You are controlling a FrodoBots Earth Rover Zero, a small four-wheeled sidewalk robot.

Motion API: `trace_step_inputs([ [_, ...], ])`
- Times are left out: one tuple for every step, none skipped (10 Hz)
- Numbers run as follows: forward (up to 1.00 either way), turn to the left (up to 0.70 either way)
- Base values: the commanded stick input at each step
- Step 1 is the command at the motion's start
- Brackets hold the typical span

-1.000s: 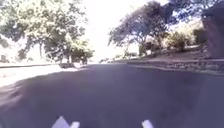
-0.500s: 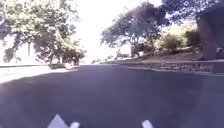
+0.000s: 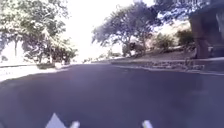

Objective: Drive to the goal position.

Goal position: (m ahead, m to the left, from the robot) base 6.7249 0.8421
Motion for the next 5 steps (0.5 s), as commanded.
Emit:
trace_step_inputs([
  [0.7,0.0],
  [0.7,0.0],
  [0.7,0.0],
  [0.7,0.0],
  [0.7,0.0],
])
